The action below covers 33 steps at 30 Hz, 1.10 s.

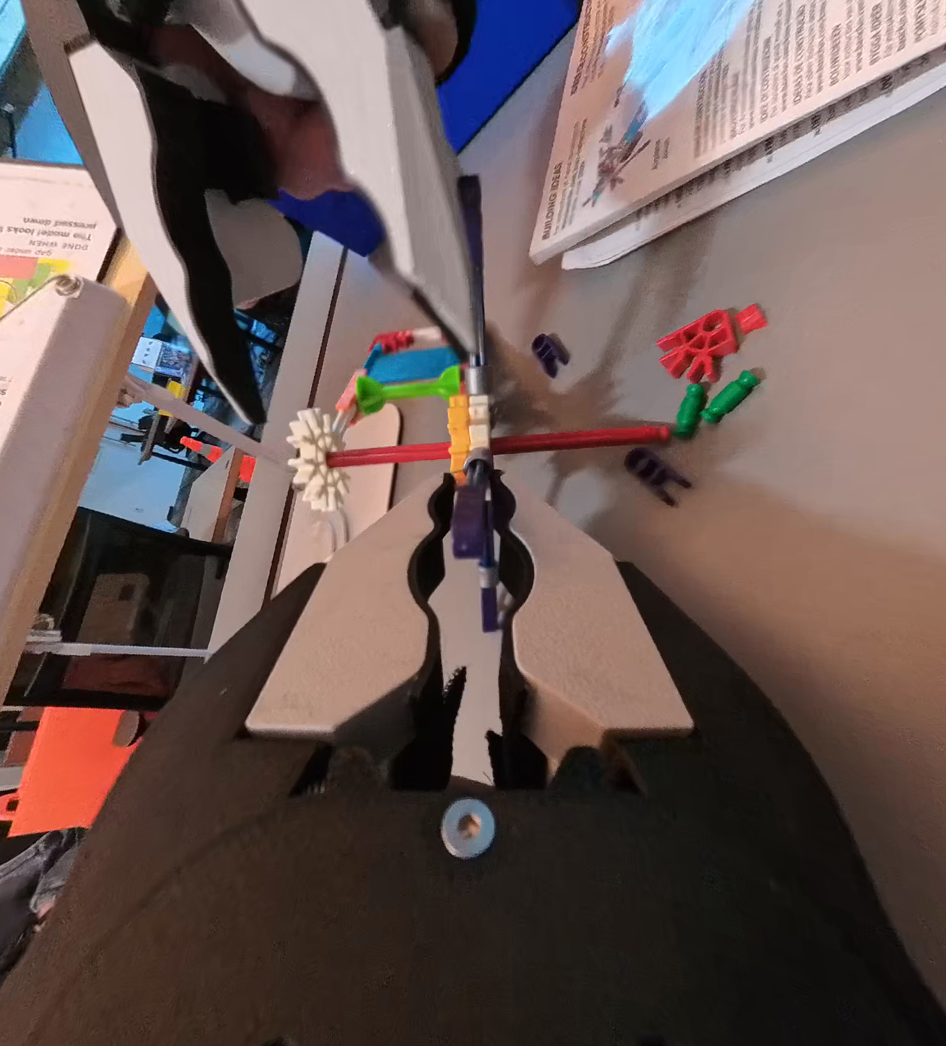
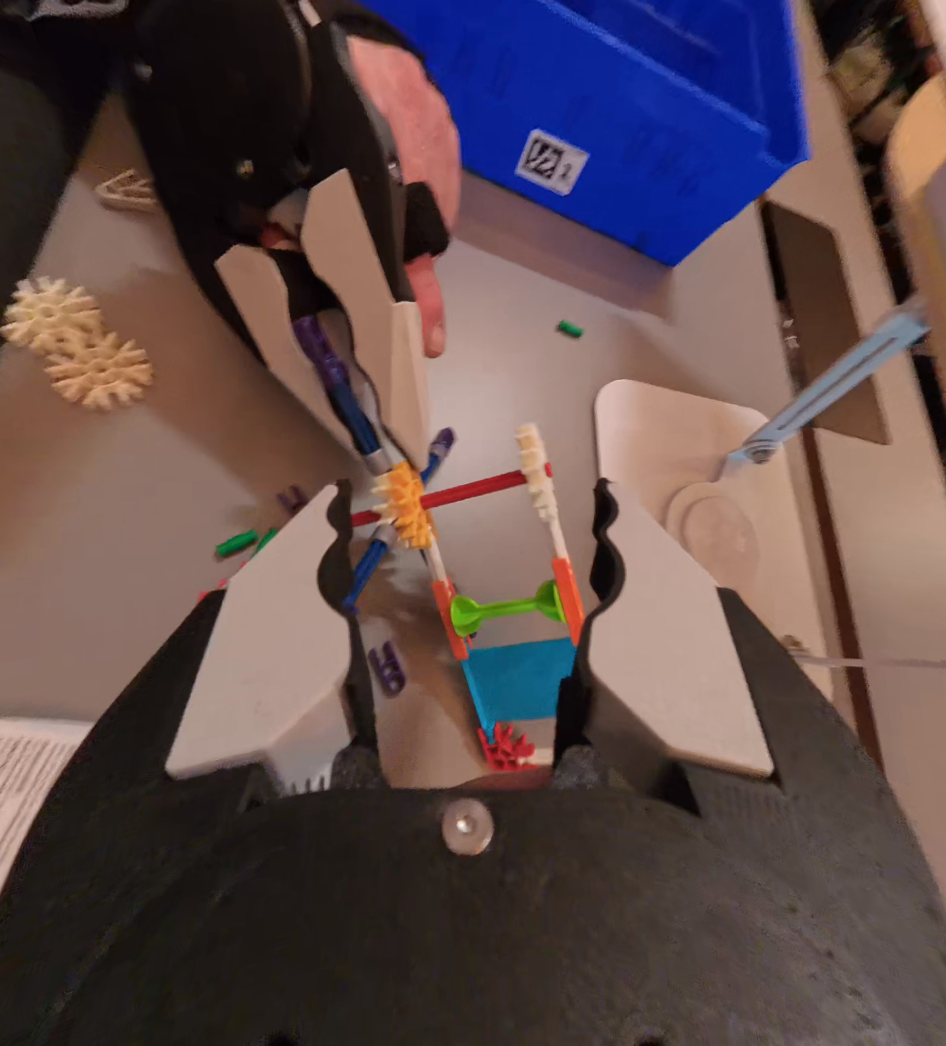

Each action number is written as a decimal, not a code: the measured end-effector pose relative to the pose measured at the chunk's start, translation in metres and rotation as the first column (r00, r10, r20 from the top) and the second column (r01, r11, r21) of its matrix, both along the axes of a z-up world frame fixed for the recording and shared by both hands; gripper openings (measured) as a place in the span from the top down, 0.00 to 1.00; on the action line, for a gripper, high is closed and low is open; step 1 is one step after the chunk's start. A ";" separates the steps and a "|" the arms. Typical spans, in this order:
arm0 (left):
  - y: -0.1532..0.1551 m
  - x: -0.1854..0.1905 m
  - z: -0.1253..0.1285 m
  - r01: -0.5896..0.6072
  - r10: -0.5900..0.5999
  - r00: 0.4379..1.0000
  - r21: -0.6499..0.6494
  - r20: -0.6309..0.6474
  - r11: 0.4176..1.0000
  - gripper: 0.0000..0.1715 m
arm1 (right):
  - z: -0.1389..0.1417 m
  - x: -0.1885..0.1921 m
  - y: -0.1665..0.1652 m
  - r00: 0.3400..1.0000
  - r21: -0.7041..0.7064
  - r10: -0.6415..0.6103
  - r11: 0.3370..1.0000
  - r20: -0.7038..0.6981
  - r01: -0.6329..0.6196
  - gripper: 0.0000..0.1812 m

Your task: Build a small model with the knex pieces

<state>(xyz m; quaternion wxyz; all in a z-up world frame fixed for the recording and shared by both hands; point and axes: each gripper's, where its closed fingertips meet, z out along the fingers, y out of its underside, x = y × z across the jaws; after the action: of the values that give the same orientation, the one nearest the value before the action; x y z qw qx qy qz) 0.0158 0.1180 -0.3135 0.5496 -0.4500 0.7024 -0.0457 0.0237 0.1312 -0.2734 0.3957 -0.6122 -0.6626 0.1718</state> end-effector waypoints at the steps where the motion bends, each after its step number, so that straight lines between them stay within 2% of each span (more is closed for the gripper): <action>1: 0.000 0.001 0.000 -0.002 0.003 1.000 0.005 -0.004 1.000 0.94 | -0.002 0.001 -0.004 1.000 -0.005 0.017 1.000 0.018 -0.017 0.52; 4: -0.003 0.003 0.000 0.003 -0.003 1.000 0.014 -0.013 1.000 0.94 | 0.000 0.001 -0.004 0.999 0.031 0.015 0.999 0.040 -0.016 0.49; 7: 0.000 0.002 0.000 -0.008 0.008 1.000 0.010 -0.007 1.000 0.94 | 0.002 0.008 -0.006 0.999 -0.002 0.004 1.000 0.053 -0.004 0.46; 9: 0.000 0.001 0.000 -0.010 0.010 1.000 0.001 -0.003 1.000 0.94 | -0.005 0.012 -0.012 0.997 -0.055 0.019 0.998 0.076 -0.014 0.40; 13: 0.000 0.002 0.000 -0.011 0.011 1.000 0.004 -0.006 1.000 0.94 | -0.028 0.006 -0.009 0.983 0.004 0.009 1.000 0.183 -0.010 0.37; 14: 0.000 0.001 0.000 -0.010 0.010 1.000 0.007 -0.007 1.000 0.94 | -0.035 0.007 -0.004 0.972 0.058 -0.009 0.998 0.235 -0.005 0.38; 15: 0.000 0.001 0.000 -0.011 0.012 1.000 0.006 -0.009 1.000 0.94 | -0.041 0.007 0.001 0.961 0.111 -0.029 0.994 0.274 -0.001 0.44; 16: 0.001 0.001 -0.001 -0.017 0.017 1.000 0.006 -0.010 1.000 0.94 | -0.043 0.005 0.005 0.957 0.146 -0.048 0.989 0.287 0.006 0.45; 18: 0.005 -0.001 0.000 -0.037 0.038 0.999 0.023 -0.015 0.999 0.94 | -0.041 0.003 0.011 0.956 0.182 -0.073 0.983 0.283 0.021 0.47; 21: 0.009 -0.003 0.001 -0.055 0.056 0.998 0.038 -0.021 0.998 0.95 | -0.032 0.001 0.019 0.962 0.250 -0.101 0.968 0.253 0.036 0.58; 30: 0.027 -0.011 0.019 -0.138 0.148 0.989 0.226 -0.030 0.964 0.94 | -0.008 -0.006 0.037 0.970 0.454 -0.165 0.889 0.177 0.068 0.61; 33: 0.034 -0.013 0.026 -0.166 0.193 0.980 0.352 -0.043 0.921 0.95 | 0.001 -0.009 0.043 0.973 0.537 -0.180 0.840 0.146 0.075 0.62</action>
<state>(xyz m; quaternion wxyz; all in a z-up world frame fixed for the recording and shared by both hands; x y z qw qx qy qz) 0.0026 0.1523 -0.2874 0.5948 -0.4102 0.6756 0.1467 0.0151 0.1738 -0.2719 0.4939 -0.5366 -0.6764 -0.1029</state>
